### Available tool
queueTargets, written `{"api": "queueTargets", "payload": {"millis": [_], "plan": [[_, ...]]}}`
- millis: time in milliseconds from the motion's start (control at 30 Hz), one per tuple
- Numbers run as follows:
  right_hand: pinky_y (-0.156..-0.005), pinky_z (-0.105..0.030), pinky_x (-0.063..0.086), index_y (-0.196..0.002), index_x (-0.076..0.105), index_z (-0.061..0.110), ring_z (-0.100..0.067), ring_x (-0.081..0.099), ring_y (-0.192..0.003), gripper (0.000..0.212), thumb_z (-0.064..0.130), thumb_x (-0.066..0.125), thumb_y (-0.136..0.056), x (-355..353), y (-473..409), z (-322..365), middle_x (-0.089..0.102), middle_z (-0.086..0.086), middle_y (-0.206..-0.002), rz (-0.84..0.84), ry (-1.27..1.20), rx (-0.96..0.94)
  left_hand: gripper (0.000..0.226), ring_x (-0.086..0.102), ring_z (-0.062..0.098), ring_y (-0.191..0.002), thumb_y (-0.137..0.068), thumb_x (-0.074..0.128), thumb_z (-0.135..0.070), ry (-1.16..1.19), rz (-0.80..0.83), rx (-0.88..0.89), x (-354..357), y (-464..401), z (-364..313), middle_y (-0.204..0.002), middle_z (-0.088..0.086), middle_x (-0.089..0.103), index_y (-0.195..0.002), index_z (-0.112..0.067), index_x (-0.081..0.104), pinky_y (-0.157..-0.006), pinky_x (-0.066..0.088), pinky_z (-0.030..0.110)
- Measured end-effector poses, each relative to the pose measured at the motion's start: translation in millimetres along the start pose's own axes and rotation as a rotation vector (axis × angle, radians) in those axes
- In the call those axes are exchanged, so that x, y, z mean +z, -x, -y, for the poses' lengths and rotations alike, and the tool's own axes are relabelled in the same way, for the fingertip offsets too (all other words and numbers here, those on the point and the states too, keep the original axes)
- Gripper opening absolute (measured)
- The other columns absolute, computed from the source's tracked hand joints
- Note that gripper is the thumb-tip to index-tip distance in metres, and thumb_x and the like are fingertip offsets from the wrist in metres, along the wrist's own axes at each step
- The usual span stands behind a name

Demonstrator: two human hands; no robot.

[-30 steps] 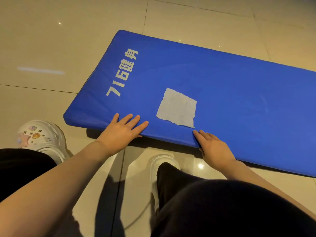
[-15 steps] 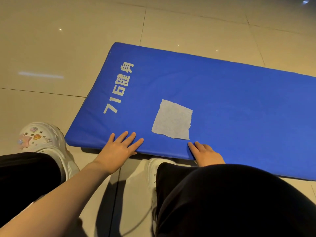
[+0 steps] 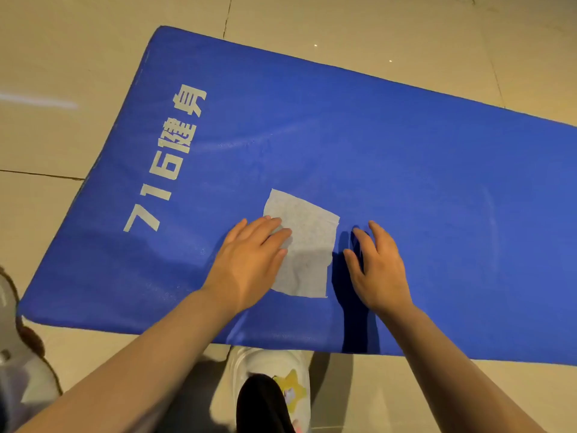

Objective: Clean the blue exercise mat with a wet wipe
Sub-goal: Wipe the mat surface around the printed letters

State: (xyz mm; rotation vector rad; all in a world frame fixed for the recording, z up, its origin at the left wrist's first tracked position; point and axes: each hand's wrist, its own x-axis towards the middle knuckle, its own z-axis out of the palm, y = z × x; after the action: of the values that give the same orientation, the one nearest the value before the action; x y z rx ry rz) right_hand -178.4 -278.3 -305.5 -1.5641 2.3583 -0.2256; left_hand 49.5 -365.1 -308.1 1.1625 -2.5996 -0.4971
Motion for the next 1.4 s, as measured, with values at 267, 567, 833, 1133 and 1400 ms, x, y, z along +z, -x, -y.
{"api": "queueTargets", "payload": {"millis": [267, 567, 833, 1133, 1400], "plan": [[-0.117, -0.058, 0.005, -0.151, 0.033, 0.019, -0.024, 0.013, -0.149, 0.052, 0.039, 0.032, -0.103, 42.6, -101.2, -10.3, 0.018, -0.006, -0.162, -0.225, -0.017, 0.408, 0.054, 0.036, 0.019, -0.139, -0.094, 0.036, -0.044, -0.183, 0.14, 0.083, 74.1, -47.4, 4.9, -0.148, 0.001, 0.051, -0.137, -0.022, 0.06, -0.112, 0.023, 0.05], [-0.116, -0.057, 0.006, -0.149, 0.037, 0.017, -0.028, 0.019, -0.148, 0.065, 0.045, 0.024, -0.092, 58.1, -106.4, -15.0, 0.026, -0.01, -0.16, -0.342, 0.015, 0.431, 0.065, 0.02, 0.026, -0.15, -0.097, 0.022, -0.053, -0.244, 0.016, -0.56, 11.2, -70.6, 152.5, -0.164, 0.003, 0.021, -0.155, -0.026, 0.029, -0.118, 0.008, 0.052], [-0.117, -0.056, 0.005, -0.149, 0.036, 0.018, -0.026, 0.017, -0.148, 0.063, 0.043, 0.025, -0.092, 57.7, -105.6, -12.5, 0.026, -0.009, -0.16, -0.357, 0.035, 0.424, 0.07, 0.007, 0.037, -0.152, -0.099, 0.008, -0.048, -0.251, -0.012, -0.771, 42.9, -118.1, 110.1, -0.164, 0.016, 0.009, -0.158, -0.011, 0.014, -0.117, 0.0, 0.061], [-0.118, -0.056, 0.004, -0.15, 0.035, 0.02, -0.024, 0.015, -0.149, 0.062, 0.043, 0.025, -0.093, 57.4, -104.9, -12.7, 0.024, -0.007, -0.161, -0.34, 0.012, 0.426, 0.06, 0.034, 0.026, -0.145, -0.097, 0.032, -0.052, -0.229, 0.158, 0.03, 72.0, -96.8, 40.5, -0.156, 0.003, 0.039, -0.147, -0.023, 0.048, -0.117, 0.016, 0.053], [-0.117, -0.057, 0.005, -0.147, 0.037, 0.018, -0.024, 0.017, -0.148, 0.062, 0.043, 0.024, -0.092, 55.3, -106.5, -9.0, 0.027, -0.008, -0.159, -0.344, 0.011, 0.432, 0.081, 0.014, 0.033, -0.15, -0.091, 0.015, -0.066, -0.221, 0.037, -0.839, -20.4, -2.3, 178.8, -0.164, 0.011, 0.016, -0.157, -0.021, 0.025, -0.118, 0.014, 0.055]]}}
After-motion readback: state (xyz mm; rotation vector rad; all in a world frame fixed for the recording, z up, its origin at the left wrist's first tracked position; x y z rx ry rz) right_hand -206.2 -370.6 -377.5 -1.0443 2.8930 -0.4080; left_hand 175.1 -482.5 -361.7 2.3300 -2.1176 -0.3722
